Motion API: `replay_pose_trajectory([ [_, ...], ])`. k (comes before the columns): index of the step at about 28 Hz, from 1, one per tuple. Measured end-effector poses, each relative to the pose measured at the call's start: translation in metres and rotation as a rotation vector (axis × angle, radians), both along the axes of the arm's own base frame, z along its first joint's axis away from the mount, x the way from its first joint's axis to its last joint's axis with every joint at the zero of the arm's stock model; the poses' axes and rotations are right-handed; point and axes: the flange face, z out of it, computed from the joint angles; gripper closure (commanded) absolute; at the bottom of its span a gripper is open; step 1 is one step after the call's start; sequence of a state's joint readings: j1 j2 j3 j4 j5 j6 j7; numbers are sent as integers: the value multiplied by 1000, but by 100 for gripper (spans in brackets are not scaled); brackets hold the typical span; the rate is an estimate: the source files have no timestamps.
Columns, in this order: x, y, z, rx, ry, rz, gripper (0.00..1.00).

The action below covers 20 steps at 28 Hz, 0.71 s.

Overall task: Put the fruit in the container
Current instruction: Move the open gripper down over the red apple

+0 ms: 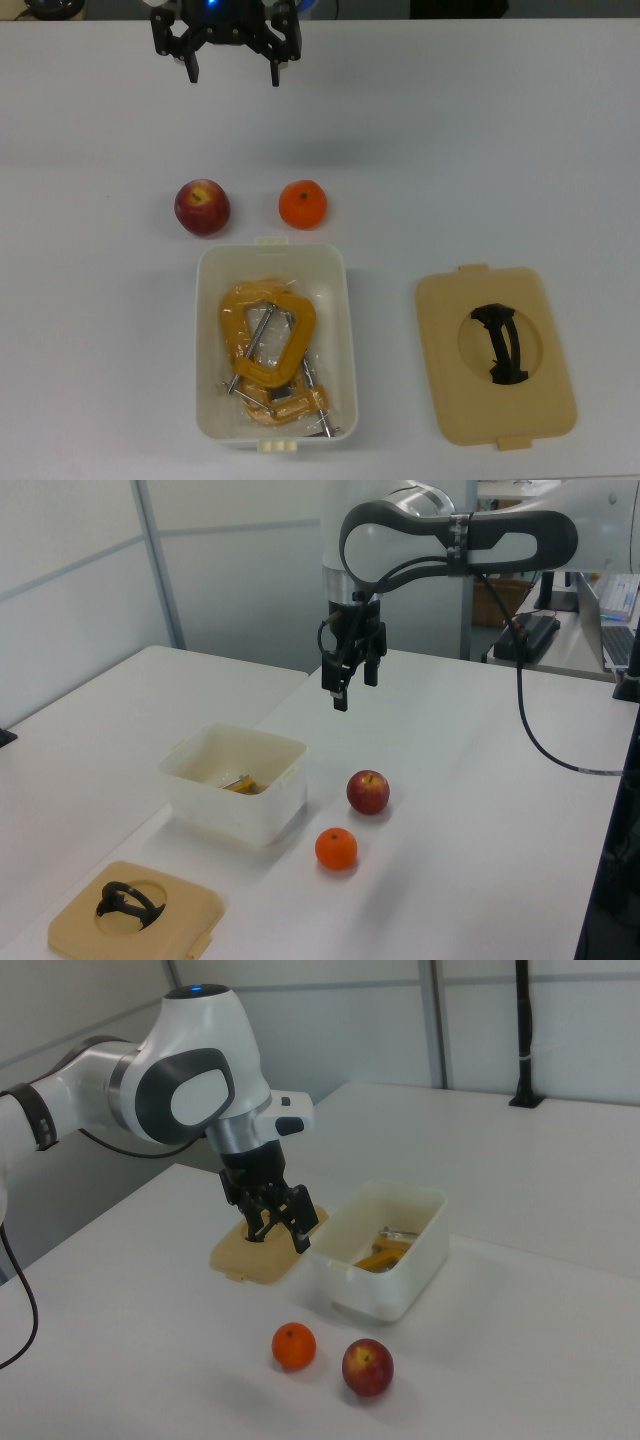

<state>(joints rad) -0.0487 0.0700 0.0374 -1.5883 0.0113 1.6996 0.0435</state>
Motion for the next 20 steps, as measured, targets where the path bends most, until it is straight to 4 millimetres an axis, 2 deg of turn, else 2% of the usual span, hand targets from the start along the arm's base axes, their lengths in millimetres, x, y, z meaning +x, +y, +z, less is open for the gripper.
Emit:
replay_pose_trajectory([
  [5,2,0,-5,4,9,0,0],
  [10,9,-1,-24,7,42,-2,0],
  [15,16,-14,-53,10,93,-23,0],
  [20,26,-38,-101,-13,169,-50,0],
])
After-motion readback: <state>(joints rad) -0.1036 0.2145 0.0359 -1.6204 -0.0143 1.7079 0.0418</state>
